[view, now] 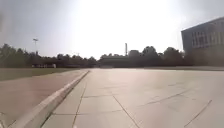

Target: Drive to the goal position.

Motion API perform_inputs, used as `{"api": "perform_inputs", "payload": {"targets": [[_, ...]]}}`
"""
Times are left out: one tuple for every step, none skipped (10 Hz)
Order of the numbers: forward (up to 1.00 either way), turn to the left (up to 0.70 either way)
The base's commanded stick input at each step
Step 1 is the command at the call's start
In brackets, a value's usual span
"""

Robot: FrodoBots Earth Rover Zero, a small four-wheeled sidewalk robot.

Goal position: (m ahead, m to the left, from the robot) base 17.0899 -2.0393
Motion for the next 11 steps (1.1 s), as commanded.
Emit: {"api": "perform_inputs", "payload": {"targets": [[0.70,0.00],[0.70,0.00],[0.70,0.00],[0.70,0.00],[0.70,0.00],[0.70,0.00],[0.70,0.00],[0.70,0.00],[0.70,0.00],[0.70,0.00],[0.70,0.00]]}}
